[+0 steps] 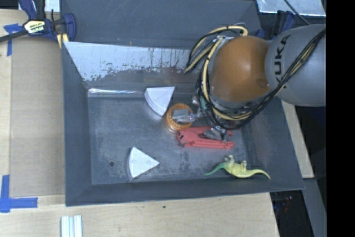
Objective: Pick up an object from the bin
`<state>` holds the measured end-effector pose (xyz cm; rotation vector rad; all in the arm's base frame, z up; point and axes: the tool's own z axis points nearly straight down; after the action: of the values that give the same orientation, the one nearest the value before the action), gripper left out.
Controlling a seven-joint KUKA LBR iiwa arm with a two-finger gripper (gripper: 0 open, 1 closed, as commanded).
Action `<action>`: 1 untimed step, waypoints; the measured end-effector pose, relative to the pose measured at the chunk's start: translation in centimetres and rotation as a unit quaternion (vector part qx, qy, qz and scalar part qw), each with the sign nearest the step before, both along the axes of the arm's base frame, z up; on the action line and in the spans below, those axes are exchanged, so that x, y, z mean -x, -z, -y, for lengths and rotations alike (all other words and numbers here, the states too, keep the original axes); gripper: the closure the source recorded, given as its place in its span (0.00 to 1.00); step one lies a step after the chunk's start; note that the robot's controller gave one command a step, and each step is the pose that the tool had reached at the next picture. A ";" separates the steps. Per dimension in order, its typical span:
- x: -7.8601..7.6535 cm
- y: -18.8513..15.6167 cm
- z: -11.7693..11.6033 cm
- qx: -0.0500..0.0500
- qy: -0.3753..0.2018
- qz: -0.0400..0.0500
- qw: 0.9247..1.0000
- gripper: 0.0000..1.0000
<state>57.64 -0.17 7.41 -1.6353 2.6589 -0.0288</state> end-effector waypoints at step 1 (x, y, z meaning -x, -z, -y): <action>1.7 0.0 -1.8 0.001 -0.035 0.004 0.999 0.00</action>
Offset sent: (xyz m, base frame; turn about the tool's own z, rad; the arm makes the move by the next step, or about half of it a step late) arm -0.0330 0.0460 -0.0032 -0.0019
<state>55.94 1.64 7.43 -1.7243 2.5935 -0.0358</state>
